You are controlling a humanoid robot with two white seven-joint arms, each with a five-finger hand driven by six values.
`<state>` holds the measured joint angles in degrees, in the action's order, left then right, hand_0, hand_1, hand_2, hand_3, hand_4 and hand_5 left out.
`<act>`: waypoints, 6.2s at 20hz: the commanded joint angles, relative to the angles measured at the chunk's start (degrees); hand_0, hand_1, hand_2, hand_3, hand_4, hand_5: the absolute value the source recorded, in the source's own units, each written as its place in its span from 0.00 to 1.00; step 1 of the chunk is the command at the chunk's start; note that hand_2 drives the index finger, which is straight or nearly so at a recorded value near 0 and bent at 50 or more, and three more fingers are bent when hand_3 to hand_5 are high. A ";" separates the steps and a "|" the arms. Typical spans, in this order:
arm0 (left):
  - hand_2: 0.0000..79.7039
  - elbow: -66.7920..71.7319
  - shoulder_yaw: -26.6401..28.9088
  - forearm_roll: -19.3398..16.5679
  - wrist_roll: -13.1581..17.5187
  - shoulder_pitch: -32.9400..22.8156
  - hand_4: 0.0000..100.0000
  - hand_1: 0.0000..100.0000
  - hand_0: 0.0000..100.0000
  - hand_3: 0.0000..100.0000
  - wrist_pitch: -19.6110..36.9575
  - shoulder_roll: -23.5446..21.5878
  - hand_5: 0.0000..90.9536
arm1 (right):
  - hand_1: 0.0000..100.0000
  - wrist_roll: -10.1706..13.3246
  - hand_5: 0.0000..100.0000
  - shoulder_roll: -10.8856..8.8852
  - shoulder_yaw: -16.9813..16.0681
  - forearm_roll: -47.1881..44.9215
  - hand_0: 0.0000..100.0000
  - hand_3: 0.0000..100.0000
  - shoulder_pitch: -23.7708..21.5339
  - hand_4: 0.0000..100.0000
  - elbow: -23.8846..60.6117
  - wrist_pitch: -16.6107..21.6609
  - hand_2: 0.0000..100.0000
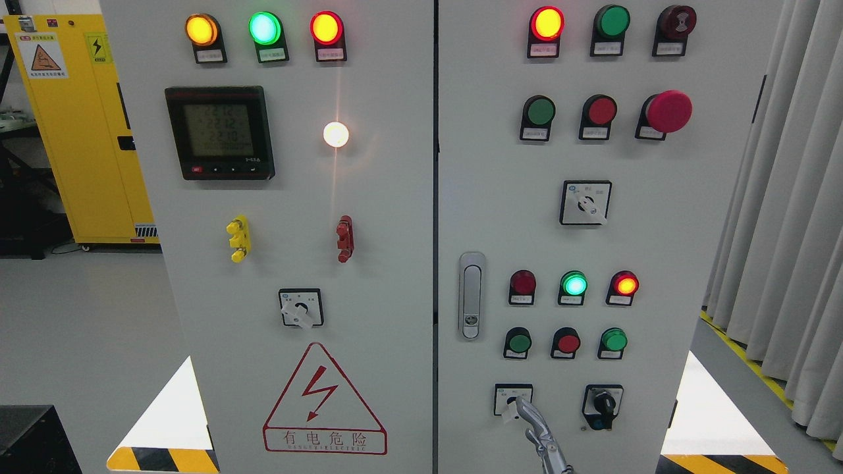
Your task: Press green start button
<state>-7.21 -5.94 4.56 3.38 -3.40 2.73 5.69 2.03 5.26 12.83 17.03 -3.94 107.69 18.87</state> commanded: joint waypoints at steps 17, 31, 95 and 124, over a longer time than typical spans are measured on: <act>0.00 0.00 0.05 -0.08 0.04 -0.03 0.00 0.56 0.12 0.00 -0.01 0.02 0.00 | 0.82 4.38 0.76 0.72 -7.73 40.09 0.54 0.63 8.24 0.74 -4.15 -1.20 0.00; 0.00 0.00 0.05 0.01 0.04 -0.03 0.00 0.56 0.12 0.00 -0.01 -0.07 0.00 | 0.87 5.44 1.00 0.63 -8.79 53.90 0.61 0.97 11.50 0.97 -3.45 -7.88 0.00; 0.00 0.00 0.05 0.01 0.04 -0.03 0.00 0.56 0.12 0.00 -0.01 0.02 0.00 | 0.86 7.91 1.00 0.54 -3.26 41.55 0.79 0.97 11.51 0.98 -1.70 -9.02 0.00; 0.00 0.00 0.05 0.01 0.04 0.06 0.00 0.56 0.12 0.00 -0.01 0.02 0.00 | 0.67 5.27 0.00 0.01 2.02 -2.97 0.72 0.00 4.38 0.00 1.74 -4.81 0.00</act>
<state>-7.21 -5.92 4.56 3.38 -3.42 2.73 5.70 7.34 5.34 13.70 15.16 0.33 108.60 14.04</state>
